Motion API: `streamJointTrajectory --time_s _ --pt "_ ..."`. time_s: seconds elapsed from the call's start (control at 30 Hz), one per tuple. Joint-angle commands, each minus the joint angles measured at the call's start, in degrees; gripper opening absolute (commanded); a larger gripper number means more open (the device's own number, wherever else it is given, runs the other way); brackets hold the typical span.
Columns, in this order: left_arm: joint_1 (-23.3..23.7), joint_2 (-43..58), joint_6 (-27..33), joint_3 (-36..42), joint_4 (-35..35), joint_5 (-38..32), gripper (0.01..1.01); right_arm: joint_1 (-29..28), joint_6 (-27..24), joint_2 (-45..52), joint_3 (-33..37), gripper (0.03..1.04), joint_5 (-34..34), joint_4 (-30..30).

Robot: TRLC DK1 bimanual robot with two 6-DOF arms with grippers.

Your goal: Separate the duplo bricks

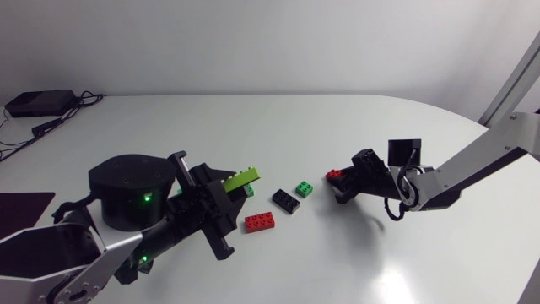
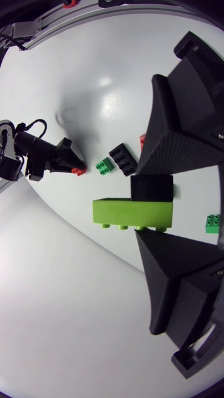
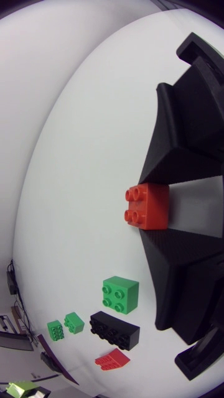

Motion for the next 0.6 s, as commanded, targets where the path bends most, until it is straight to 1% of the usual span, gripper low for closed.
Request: streamJointTrajectory --time_s 0.0,0.03,0.07,0.13,0.2,0.27,0.4,0.5,0.57 --pt "-0.5 -0.9 0.5 -0.6 -0.3 -0.4 0.416 -0.2 0.6 1.5 -2.4 0.46 1.0 0.0" --pt "-0.5 -0.9 0.5 -0.5 -0.3 -0.5 0.416 -0.1 0.5 0.8 -2.6 0.57 1.0 -0.1" --pt "-0.5 -0.9 0.5 -0.4 -0.4 -0.5 0.416 -0.2 0.5 -0.6 -3.0 0.66 1.0 -0.5" --pt "-0.7 -0.8 0.4 -0.3 -0.6 -0.6 0.416 -0.1 0.7 -3.9 -3.6 0.74 1.0 -1.2" --pt "-0.8 -0.6 0.5 -0.2 -0.6 -0.8 0.416 0.3 0.8 -8.1 -3.5 0.80 1.2 -4.0" --pt "-1.0 -0.4 0.5 -0.2 -0.6 -1.0 0.416 0.9 0.8 -12.1 -2.5 0.82 1.4 -7.9" --pt "-1.3 -0.3 0.4 0.0 -0.6 -1.3 0.416 4.4 1.6 -17.6 0.1 0.82 2.5 -15.6" --pt "-1.7 -0.2 0.5 0.1 -0.7 -1.8 0.416 8.9 1.7 -18.3 3.0 0.82 4.4 -22.0" --pt "-1.9 -0.2 0.4 0.3 -0.9 -1.8 0.416 11.8 1.9 -17.6 4.5 0.82 6.0 -24.6"
